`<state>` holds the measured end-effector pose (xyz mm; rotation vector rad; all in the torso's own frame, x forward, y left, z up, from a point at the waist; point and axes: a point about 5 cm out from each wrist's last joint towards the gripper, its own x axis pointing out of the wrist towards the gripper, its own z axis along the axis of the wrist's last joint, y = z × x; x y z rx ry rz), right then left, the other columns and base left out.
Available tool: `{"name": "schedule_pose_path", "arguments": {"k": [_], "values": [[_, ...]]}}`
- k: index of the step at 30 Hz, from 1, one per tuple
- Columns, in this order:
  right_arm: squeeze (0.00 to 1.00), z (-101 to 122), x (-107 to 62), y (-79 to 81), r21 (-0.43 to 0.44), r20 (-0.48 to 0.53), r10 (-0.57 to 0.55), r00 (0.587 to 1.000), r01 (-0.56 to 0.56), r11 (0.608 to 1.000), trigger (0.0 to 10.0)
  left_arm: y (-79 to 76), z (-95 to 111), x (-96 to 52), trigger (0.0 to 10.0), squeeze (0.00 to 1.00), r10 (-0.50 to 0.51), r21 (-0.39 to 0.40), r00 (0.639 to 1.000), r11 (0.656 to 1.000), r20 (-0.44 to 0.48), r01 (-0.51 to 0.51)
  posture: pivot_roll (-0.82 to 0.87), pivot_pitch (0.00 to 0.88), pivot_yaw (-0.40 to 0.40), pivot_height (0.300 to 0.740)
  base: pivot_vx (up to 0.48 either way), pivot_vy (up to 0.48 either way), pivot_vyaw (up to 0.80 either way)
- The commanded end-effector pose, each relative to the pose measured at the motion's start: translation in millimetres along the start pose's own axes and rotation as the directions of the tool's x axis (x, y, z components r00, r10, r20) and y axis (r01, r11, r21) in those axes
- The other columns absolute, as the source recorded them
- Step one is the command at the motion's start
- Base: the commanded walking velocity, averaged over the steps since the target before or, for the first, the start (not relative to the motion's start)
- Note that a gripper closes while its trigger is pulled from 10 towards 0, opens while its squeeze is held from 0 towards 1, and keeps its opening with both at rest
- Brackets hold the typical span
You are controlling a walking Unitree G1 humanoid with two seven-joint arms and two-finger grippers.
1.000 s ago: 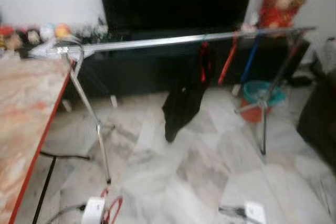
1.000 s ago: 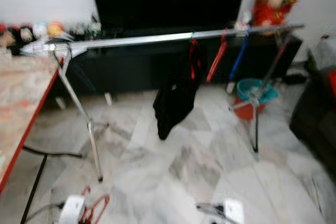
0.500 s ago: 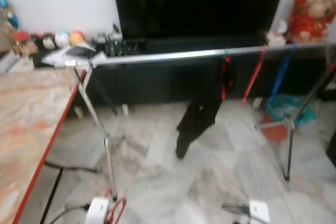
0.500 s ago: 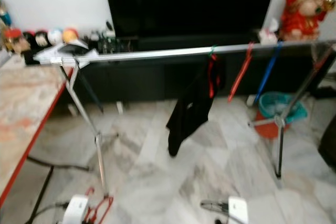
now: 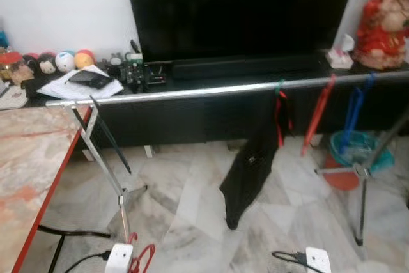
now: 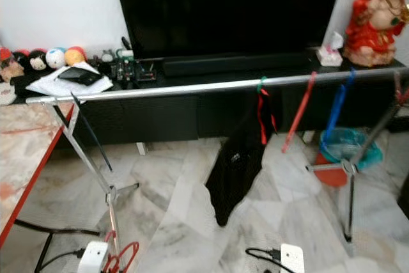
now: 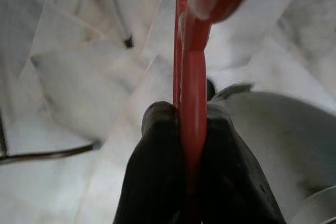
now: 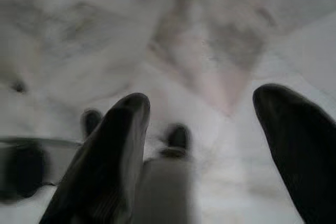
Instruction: Hang hanger
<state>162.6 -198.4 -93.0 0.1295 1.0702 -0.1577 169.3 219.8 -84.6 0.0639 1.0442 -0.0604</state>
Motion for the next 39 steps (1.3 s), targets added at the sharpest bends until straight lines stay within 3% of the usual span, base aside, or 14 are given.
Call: {"name": "schedule_pose_path", "arguments": {"k": [1, 11, 20, 39], "values": [[0.0, -2.4, -1.1, -8.2, -0.006, -0.003, -0.019, 1.0, 0.019, 1.0, 10.0, -4.6, 3.8, 1.4, 10.0, 0.0, -0.015, 0.013, 1.0, 1.0, 0.009, 0.015, 0.1, 0.0, 0.027, 0.732, 0.394, 0.0, 0.0], [0.0, -4.2, -1.2, -7.9, -0.013, -0.011, -0.021, 1.0, 0.02, 1.0, 10.0, -5.1, 3.5, 1.1, 10.0, 0.0, -0.034, 0.024, 0.999, 0.999, 0.013, 0.033, 0.09, 0.0, 0.03, 0.732, 0.386, 0.0, 0.0], [0.0, -4.8, -1.3, -8.1, -0.016, -0.012, -0.017, 1.0, 0.017, 1.0, 10.0, -4.5, 4.6, 0.9, 10.0, 0.0, -0.028, 0.039, 0.999, 0.999, 0.028, 0.027, 0.1, 0.0, 0.028, 0.732, 0.0, 0.0, 0.0], [0.0, -3.6, -1.1, -7.8, -0.029, -0.017, -0.003, 1.0, 0.002, 1.0, 10.0, -2.9, 8.1, 0.7, 10.0, 0.0, 0.008, 0.026, 0.997, 1.0, 0.07, -0.01, 0.1, 0.0, 0.024, 0.732, 0.0, -0.287, 0.0]]}}
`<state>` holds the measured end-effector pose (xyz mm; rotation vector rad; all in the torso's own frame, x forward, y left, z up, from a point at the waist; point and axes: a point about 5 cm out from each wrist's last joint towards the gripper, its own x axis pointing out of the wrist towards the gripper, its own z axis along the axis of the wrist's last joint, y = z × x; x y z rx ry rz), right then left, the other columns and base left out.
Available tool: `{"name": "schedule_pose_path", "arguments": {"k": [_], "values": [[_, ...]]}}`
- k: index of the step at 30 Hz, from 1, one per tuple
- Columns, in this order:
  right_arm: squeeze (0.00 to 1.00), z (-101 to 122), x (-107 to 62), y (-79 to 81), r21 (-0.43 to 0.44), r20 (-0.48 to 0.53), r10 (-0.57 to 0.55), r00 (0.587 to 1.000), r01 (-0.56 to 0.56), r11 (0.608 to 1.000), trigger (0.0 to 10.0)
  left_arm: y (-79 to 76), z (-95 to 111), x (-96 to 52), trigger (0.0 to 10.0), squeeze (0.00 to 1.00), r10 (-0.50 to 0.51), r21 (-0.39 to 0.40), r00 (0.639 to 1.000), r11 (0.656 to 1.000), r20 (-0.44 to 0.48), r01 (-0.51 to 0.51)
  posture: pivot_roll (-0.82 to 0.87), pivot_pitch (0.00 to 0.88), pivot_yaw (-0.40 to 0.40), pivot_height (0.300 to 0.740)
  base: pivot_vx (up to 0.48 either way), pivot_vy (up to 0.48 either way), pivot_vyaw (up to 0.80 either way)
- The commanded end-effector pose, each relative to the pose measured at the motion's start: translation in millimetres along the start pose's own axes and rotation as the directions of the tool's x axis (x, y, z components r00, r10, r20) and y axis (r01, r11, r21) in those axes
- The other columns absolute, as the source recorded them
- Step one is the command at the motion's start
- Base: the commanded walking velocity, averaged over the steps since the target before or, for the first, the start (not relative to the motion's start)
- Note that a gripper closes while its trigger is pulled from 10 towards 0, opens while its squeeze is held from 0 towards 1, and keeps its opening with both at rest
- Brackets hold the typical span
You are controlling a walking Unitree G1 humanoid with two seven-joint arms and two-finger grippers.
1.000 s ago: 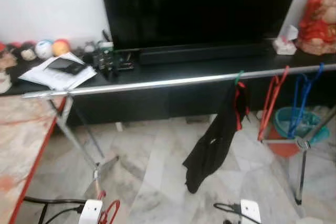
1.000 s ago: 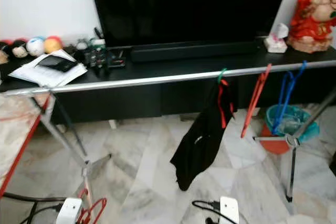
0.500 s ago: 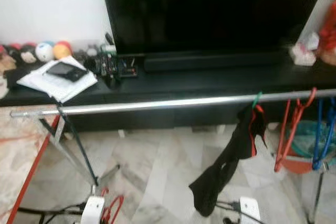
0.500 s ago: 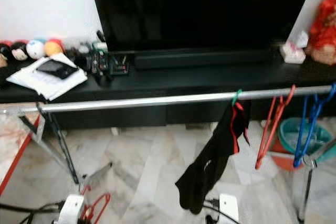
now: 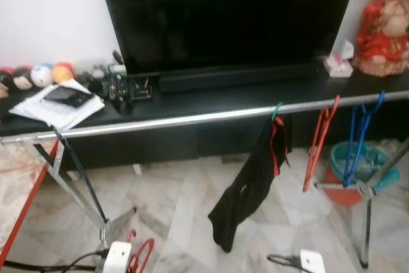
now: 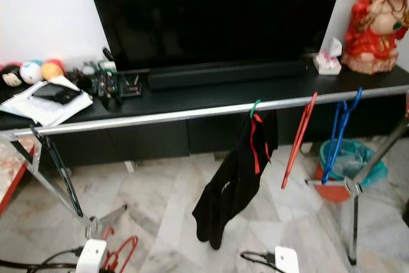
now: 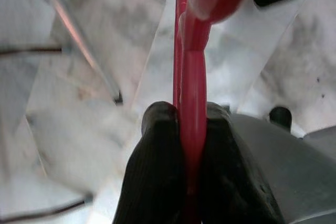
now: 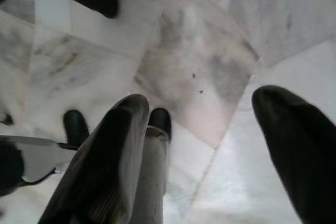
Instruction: Hang hanger
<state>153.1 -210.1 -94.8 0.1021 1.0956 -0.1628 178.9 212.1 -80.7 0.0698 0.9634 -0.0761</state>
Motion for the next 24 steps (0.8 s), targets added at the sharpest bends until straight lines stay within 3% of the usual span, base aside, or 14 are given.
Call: {"name": "schedule_pose_path", "arguments": {"k": [1, 10, 14, 21, 23, 24], "values": [[0.0, 3.4, 0.8, 5.6, -0.008, 0.006, 0.017, 1.0, -0.017, 1.0, 10.0, 4.1, -2.3, -1.2, 10.0, 0.0, 0.022, 0.006, 1.0, 1.0, -0.001, -0.022, 0.1, 0.0, 0.024, 0.732, 0.0, 0.0, 0.0], [0.0, 2.9, 0.6, 4.4, -0.01, 0.004, 0.018, 1.0, -0.018, 1.0, 10.0, 4.9, 8.2, -3.2, 10.0, 0.0, 0.075, -0.082, 0.984, 0.995, 0.162, -0.062, 0.11, 0.0, 0.015, 0.732, 0.0, 0.0, 0.0], [0.0, 3.1, 0.5, 3.1, -0.022, 0.005, 0.01, 1.0, -0.01, 1.0, 10.0, 0.8, 15.5, -3.8, 10.0, 0.0, 0.008, -0.009, 0.975, 1.0, 0.221, -0.006, 0.12, 0.0, 0.009, 0.732, 0.0, 0.0, 0.0], [0.0, 2.9, 0.3, 1.3, -0.016, 0.01, -0.005, 1.0, 0.005, 1.0, 10.0, -3.5, 24.3, -6.0, 10.0, 0.0, -0.052, 0.05, 0.95, 0.998, 0.307, 0.039, 0.13, 0.0, 0.009, 0.732, 0.0, 0.0, 0.0], [0.0, 2.2, 0.3, 1.3, -0.017, 0.01, -0.007, 1.0, 0.008, 1.0, 10.0, -3.0, 128.8, -15.7, 10.0, 0.0, -0.145, 0.186, 0.786, 0.982, 0.602, 0.038, 0.12, 0.0, 0.013, 0.732, 0.0, 0.0, 0.0], [0.0, 2.1, 0.3, 1.3, -0.016, 0.011, -0.008, 1.0, 0.008, 1.0, 10.0, -5.5, 152.9, -22.3, 10.0, 0.0, -0.168, 0.213, 0.741, 0.976, 0.65, 0.034, 0.12, 0.0, 0.015, 0.732, 0.0, 0.0, 0.0]]}}
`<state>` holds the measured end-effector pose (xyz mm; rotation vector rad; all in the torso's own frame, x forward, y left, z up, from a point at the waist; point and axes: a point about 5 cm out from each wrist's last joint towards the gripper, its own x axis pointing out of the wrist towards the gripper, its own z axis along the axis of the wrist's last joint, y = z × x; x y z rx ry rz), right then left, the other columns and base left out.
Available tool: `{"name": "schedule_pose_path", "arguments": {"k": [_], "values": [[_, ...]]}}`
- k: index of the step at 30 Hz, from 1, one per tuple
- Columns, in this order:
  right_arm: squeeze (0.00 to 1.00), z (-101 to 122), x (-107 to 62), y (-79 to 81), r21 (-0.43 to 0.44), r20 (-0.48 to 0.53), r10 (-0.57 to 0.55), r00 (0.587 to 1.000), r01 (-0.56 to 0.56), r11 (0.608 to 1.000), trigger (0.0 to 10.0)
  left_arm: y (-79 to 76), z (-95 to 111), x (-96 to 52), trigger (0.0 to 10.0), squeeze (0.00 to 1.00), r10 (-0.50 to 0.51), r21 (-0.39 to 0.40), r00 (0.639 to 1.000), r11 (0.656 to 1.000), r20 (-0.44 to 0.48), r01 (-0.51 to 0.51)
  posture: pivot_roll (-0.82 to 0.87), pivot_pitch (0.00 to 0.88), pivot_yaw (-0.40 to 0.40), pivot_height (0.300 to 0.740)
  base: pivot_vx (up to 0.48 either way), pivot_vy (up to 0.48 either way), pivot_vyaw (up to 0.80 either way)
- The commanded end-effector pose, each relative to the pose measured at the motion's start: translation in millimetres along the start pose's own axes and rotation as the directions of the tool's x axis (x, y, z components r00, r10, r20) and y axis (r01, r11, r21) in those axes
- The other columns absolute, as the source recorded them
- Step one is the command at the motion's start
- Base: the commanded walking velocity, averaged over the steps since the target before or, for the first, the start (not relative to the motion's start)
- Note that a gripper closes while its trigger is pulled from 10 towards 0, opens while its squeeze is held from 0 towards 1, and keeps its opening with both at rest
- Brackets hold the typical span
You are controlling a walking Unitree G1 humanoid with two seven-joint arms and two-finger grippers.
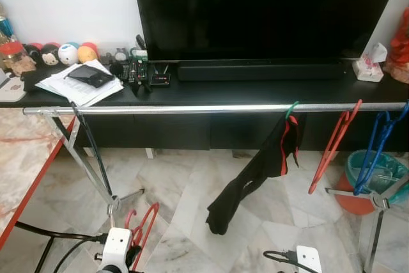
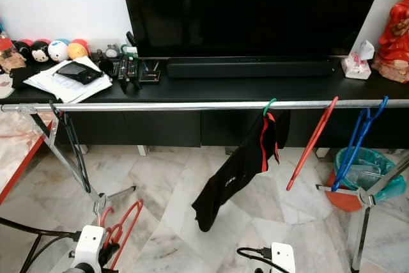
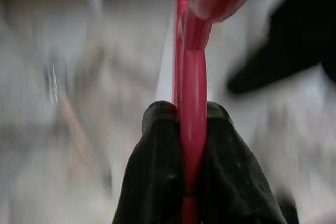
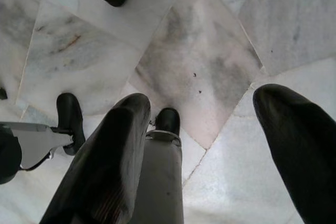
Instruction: Hang hanger
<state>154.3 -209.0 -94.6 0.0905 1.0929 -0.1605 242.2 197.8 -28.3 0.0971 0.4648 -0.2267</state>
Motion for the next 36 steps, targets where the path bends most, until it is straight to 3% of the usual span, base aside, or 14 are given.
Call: {"name": "schedule_pose_path", "arguments": {"k": [1, 5, 12, 18, 27, 36], "values": [[0.0, 1.2, 0.0, -0.1, -0.006, 0.008, -0.005, 1.0, 0.005, 1.0, 10.0, 7.0, 77.4, 20.1, 10.0, 0.0, -0.041, 0.101, 0.966, 0.995, 0.254, 0.015, 0.12, 0.0, 0.015, 0.732, 0.0, 0.0, 0.0], [0.0, 1.8, 0.0, -0.6, -0.004, 0.012, -0.01, 1.0, 0.01, 1.0, 10.0, -2.3, 89.2, 20.3, 10.0, 0.0, -0.075, 0.128, 0.945, 0.991, 0.318, 0.036, 0.12, 0.0, 0.018, 0.732, 0.0, 0.0, 0.0], [0.0, 2.6, 0.0, -1.5, -0.008, 0.01, -0.013, 1.0, 0.014, 1.0, 10.0, -11.5, 86.6, 9.6, 10.0, 0.0, -0.117, 0.118, 0.93, 0.99, 0.349, 0.08, 0.12, 0.0, 0.015, 0.732, 0.0, 0.0, 0.0], [0.0, 4.3, 0.2, -1.3, -0.015, 0.014, -0.011, 1.0, 0.012, 1.0, 10.0, -6.9, 89.2, -0.2, 10.0, 0.0, -0.11, 0.106, 0.928, 0.991, 0.356, 0.077, 0.13, 0.0, 0.011, 0.732, 0.0, 0.0, 0.0], [0.0, 4.8, 0.4, 0.2, -0.009, 0.017, -0.016, 1.0, 0.016, 1.0, 10.0, -11.8, 111.1, 13.3, 10.0, 0.0, -0.1, 0.069, 0.924, 0.994, 0.368, 0.081, 0.11, 0.0, 0.024, 0.732, 0.0, 0.0, 0.0], [0.0, 2.7, 0.4, 1.0, -0.006, 0.006, -0.028, 1.0, 0.028, 1.0, 10.0, -15.6, 114.1, 18.8, 10.0, 0.0, -0.112, 0.062, 0.931, 0.993, 0.347, 0.097, 0.11, 0.0, 0.03, 0.732, 0.23, 0.0, 0.0]]}}
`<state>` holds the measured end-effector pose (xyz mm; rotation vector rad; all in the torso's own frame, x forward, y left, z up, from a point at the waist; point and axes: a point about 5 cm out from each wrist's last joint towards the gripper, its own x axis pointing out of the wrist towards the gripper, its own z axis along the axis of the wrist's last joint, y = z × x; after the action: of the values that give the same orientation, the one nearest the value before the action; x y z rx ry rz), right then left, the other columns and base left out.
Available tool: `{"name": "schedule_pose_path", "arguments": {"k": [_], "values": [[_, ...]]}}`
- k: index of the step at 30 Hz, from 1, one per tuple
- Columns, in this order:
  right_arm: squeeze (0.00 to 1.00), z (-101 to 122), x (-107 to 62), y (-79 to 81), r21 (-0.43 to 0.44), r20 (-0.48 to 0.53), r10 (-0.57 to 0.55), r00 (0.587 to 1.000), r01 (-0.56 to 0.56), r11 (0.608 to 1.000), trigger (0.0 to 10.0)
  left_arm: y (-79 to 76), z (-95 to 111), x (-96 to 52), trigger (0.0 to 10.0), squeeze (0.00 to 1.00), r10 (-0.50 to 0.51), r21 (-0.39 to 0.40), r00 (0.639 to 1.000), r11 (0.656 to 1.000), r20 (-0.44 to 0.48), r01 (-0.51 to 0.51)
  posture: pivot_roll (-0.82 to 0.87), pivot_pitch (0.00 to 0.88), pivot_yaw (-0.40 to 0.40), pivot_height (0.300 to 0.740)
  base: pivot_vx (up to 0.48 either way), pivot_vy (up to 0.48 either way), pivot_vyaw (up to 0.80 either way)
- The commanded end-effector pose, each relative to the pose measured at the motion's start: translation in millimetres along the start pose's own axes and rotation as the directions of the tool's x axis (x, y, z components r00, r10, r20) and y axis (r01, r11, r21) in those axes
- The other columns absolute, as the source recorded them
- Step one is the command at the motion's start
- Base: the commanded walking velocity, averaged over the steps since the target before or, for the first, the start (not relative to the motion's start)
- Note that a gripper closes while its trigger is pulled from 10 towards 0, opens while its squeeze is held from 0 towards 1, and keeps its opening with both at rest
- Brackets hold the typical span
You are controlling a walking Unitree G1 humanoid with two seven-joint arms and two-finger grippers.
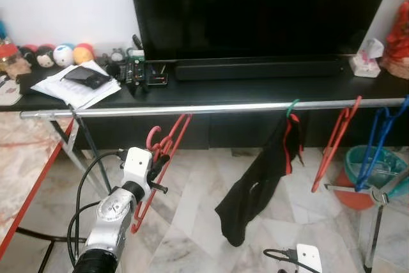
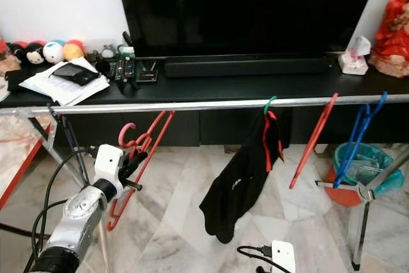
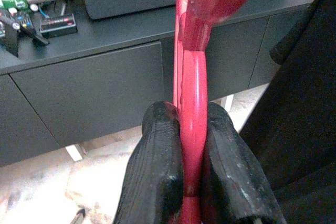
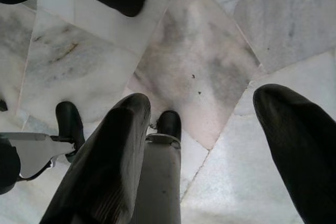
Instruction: Hang hanger
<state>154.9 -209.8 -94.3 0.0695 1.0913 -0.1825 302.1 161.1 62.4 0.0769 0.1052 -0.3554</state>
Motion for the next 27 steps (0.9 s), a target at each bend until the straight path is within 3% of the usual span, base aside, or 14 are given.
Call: {"name": "schedule_pose_path", "arguments": {"k": [1, 13, 27], "values": [[0.0, 1.6, 0.3, 1.6, -0.002, 0.0, 0.0, 1.0, 0.0, 1.0, 10.0, 2.8, 0.2, 0.6, 10.0, 0.0, 0.003, -0.006, 1.0, 1.0, -0.012, -0.004, 0.11, 0.0, 0.029, 0.732, 0.262, 0.0, 0.0], [0.0, 0.8, 0.2, 1.0, -0.006, -0.002, -0.003, 1.0, 0.003, 1.0, 10.0, 2.5, -3.2, -0.5, 10.0, 0.0, -0.001, -0.001, 1.0, 1.0, -0.022, 0.001, 0.11, 0.0, 0.028, 0.732, 0.26, 0.0, 0.0], [0.0, 0.9, 0.1, -0.3, -0.016, -0.002, 0.002, 1.0, -0.002, 1.0, 10.0, 3.6, 0.1, -3.3, 10.0, 0.0, -0.006, 0.002, 1.0, 1.0, -0.005, 0.006, 0.12, 0.0, 0.02, 0.732, 0.0, 0.0, 0.0]]}}
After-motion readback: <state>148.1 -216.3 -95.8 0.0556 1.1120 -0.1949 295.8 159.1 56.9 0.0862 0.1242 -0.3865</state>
